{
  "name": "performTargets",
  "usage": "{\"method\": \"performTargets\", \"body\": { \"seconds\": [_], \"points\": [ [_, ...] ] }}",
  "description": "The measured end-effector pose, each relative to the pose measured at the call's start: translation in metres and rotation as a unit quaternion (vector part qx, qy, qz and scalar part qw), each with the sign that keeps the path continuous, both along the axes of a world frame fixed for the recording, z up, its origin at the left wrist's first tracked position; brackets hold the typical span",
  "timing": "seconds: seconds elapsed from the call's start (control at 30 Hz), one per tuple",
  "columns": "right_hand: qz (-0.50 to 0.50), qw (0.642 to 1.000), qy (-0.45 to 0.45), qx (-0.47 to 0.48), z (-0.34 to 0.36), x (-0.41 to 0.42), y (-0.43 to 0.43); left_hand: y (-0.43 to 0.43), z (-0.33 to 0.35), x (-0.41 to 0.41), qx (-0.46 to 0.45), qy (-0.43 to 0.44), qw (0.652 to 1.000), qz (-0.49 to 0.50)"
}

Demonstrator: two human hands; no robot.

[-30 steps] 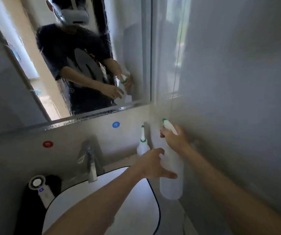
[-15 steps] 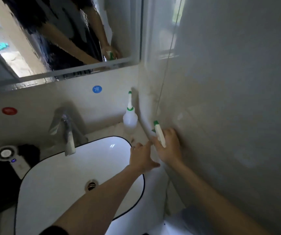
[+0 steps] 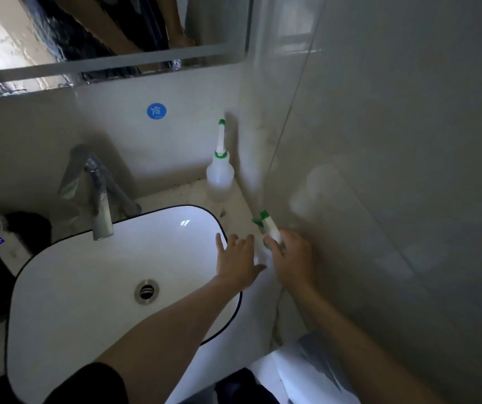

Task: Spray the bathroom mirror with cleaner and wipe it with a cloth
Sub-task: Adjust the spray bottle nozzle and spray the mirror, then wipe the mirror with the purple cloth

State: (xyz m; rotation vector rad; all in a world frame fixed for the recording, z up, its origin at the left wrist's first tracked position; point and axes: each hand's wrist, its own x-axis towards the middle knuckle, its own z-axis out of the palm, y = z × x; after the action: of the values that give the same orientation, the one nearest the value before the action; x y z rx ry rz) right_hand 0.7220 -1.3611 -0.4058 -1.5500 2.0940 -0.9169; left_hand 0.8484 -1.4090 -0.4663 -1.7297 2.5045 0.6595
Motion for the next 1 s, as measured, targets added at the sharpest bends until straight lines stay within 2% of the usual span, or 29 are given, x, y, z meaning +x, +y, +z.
{"method": "performTargets", "body": {
  "seconds": [0.2,0.3,0.4,0.53,0.77,1.0],
  "points": [
    [0.023,0.999,0.02,0.044,0.014,0.009,-0.007,0.002,0.011,0.008,0.006,0.012,1.0,-0.005],
    [0.041,0.998,0.039,0.007,0.029,0.015,-0.007,0.009,0.018,0.024,-0.014,0.035,0.999,-0.001],
    [0.066,0.991,0.112,-0.042,0.047,0.027,-0.014,0.008,0.029,0.048,-0.02,0.061,0.998,0.024],
    [0.097,0.979,0.164,-0.069,0.067,0.06,-0.034,0.004,0.049,0.091,-0.039,0.104,0.989,0.092],
    [0.218,0.963,0.127,-0.1,0.069,0.171,-0.03,0.038,0.063,0.2,-0.067,0.116,0.968,0.21],
    [0.38,0.913,0.109,-0.098,0.054,0.301,0.001,0.109,0.064,0.323,-0.063,0.135,0.919,0.366]
  ]
}}
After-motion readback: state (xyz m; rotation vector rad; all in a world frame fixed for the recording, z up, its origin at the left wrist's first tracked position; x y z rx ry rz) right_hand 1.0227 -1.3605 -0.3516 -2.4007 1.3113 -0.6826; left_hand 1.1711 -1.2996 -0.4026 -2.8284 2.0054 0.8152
